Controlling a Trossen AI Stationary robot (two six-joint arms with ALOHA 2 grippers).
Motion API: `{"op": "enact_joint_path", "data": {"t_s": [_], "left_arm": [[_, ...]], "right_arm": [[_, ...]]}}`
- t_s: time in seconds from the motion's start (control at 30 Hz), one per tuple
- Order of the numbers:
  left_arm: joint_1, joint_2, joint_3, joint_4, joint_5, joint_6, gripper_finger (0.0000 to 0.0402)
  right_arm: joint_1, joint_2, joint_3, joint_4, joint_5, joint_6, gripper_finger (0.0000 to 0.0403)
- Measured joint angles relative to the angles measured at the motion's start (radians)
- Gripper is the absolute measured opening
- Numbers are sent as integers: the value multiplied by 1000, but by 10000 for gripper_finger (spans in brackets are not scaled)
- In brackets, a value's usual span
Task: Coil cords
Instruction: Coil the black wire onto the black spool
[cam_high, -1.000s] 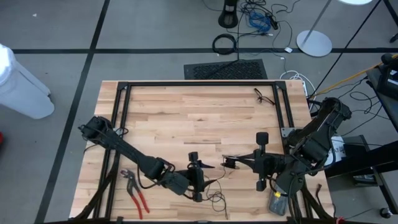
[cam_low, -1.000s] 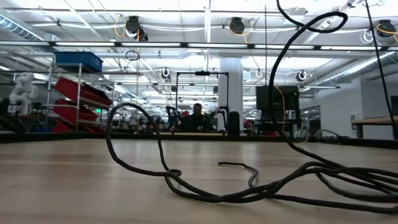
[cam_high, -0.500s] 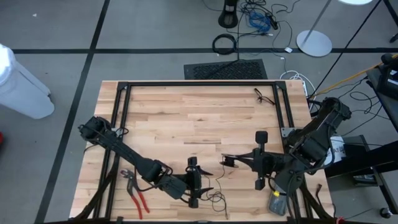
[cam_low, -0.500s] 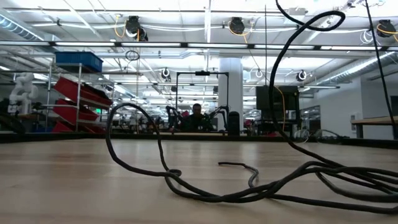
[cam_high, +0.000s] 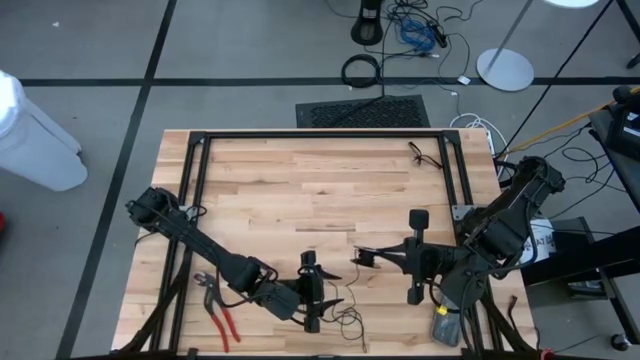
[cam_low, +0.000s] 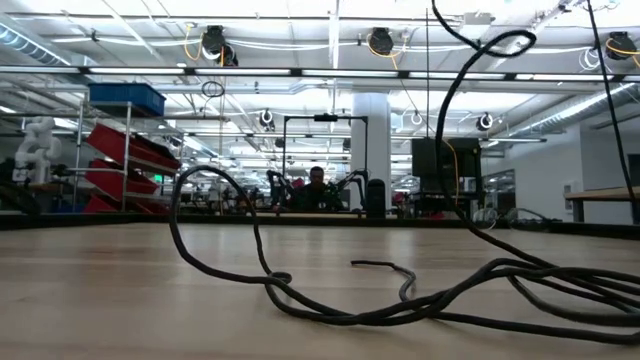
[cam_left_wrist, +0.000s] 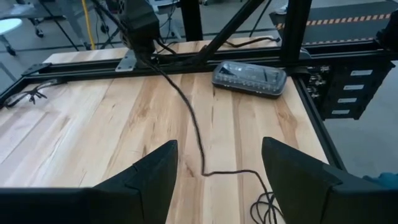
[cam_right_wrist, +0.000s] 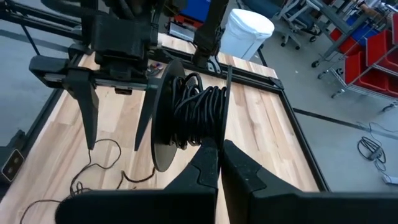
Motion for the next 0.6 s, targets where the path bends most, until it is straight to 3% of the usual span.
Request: {"op": "enact_joint_path", "data": {"t_s": [0.6], "left_arm": [[56, 28, 0, 21, 63, -27, 240]], "right_arm": [[3, 0, 0, 53, -5, -45, 0]]}}
